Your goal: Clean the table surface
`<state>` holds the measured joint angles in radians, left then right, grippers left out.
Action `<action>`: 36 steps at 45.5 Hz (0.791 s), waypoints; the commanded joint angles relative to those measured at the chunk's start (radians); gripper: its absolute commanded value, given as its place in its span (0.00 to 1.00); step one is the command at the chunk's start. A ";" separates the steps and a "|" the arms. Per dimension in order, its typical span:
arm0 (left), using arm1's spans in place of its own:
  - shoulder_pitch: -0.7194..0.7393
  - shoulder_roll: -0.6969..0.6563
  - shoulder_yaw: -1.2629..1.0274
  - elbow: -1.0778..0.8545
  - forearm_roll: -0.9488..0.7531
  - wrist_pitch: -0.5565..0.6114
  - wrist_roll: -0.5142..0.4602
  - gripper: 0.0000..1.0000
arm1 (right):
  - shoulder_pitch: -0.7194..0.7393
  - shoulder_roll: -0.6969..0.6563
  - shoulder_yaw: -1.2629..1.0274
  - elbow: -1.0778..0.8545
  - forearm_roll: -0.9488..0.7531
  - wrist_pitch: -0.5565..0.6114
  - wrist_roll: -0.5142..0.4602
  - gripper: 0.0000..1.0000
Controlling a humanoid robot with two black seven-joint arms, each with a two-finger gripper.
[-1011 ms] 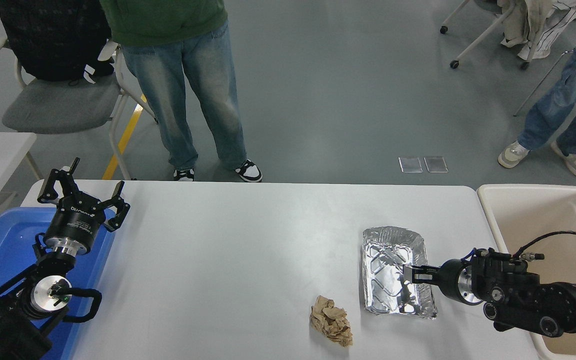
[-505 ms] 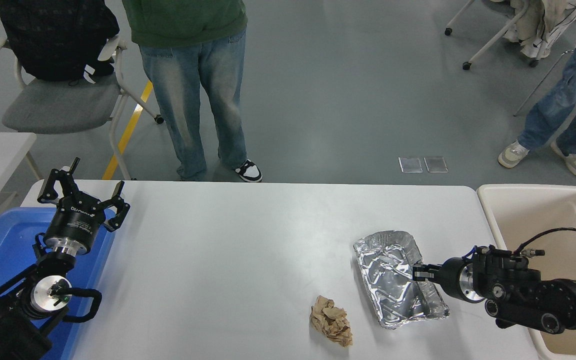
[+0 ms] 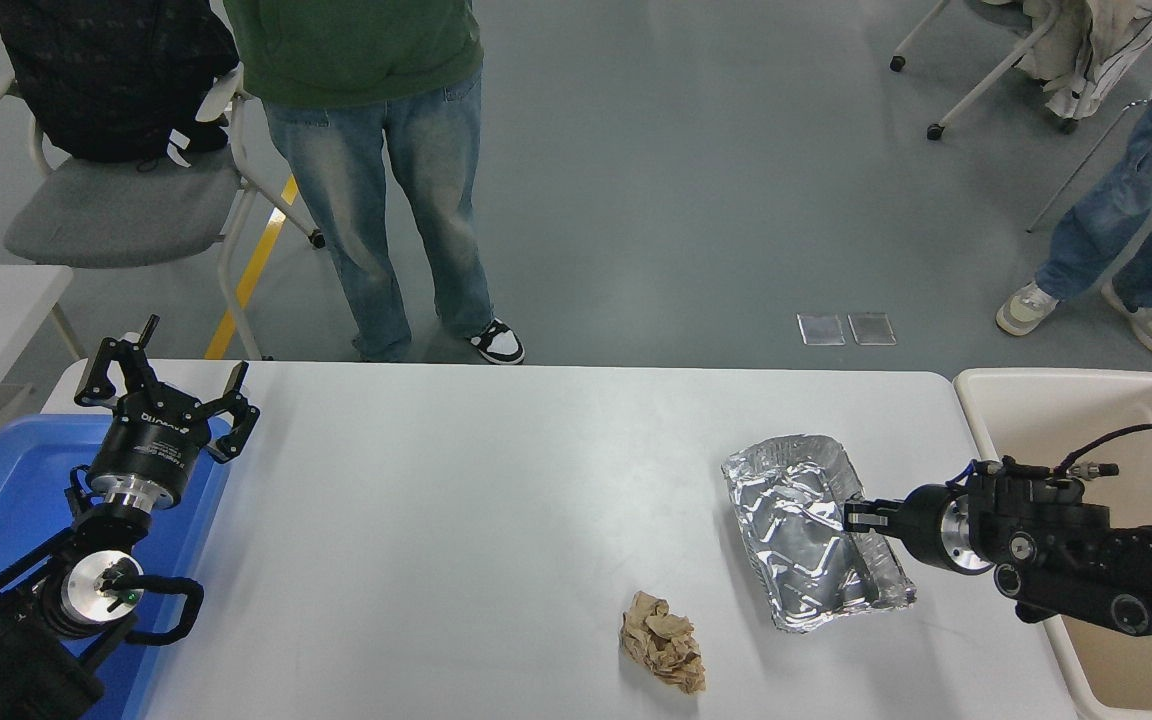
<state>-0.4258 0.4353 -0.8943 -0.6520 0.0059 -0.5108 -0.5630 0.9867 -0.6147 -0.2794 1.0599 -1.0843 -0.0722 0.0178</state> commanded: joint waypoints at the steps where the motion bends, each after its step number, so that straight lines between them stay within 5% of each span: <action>1: -0.001 0.000 0.000 0.000 0.000 0.000 0.000 0.99 | 0.032 -0.072 0.005 0.046 0.009 0.005 0.008 0.00; 36: 0.001 -0.001 0.000 0.000 0.000 0.000 0.000 0.99 | 0.233 -0.488 0.051 0.370 0.044 0.184 0.017 0.00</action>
<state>-0.4251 0.4350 -0.8943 -0.6520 0.0058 -0.5108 -0.5630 1.1794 -0.9835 -0.2633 1.3503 -1.0455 0.0519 0.0292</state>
